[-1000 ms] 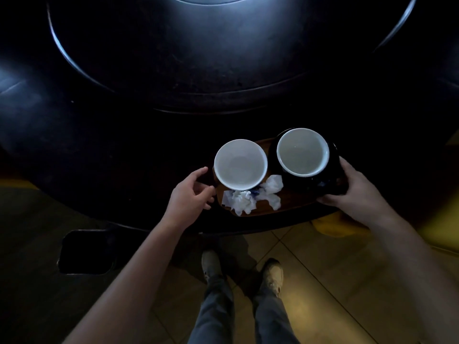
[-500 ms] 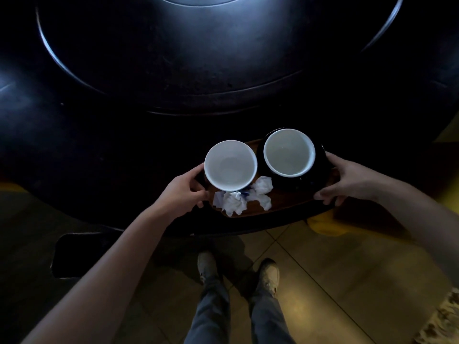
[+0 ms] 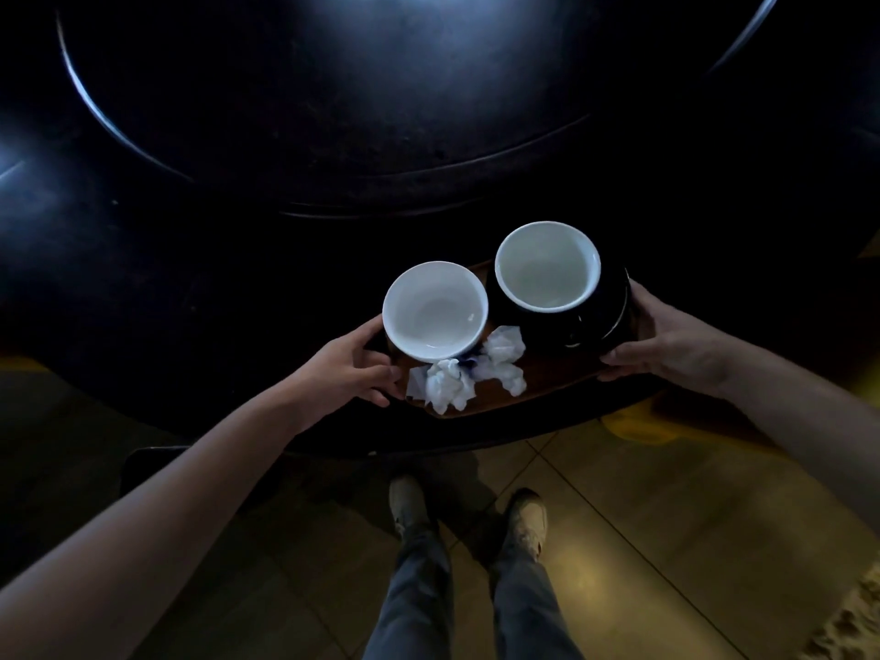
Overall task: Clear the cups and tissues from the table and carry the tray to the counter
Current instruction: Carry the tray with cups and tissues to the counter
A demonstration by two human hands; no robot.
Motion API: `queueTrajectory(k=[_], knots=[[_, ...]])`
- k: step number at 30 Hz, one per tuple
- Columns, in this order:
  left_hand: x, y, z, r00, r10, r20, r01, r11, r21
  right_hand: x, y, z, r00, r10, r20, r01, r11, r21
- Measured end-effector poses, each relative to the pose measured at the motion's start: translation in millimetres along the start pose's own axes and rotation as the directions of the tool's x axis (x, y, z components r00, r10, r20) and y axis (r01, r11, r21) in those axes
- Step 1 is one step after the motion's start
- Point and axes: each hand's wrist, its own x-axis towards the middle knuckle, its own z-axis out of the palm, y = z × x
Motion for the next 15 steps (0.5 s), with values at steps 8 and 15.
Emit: queueTrajectory(k=[8, 15], knots=[[3.3, 0.9, -2.5, 0.998, 0.040, -0.045, -0.036, 0.994, 0.101, 1.3, 5.1, 1.9, 0.997, -0.035, -0.062, 0.017, 0.965, -0.262], [7.3, -4.2, -3.4, 0.991, 0.094, -0.099, -0.082, 0.990, 0.116, 1.9, 6.9, 5.0, 0.994, -0.091, -0.067, 0.051, 0.892, -0.450]])
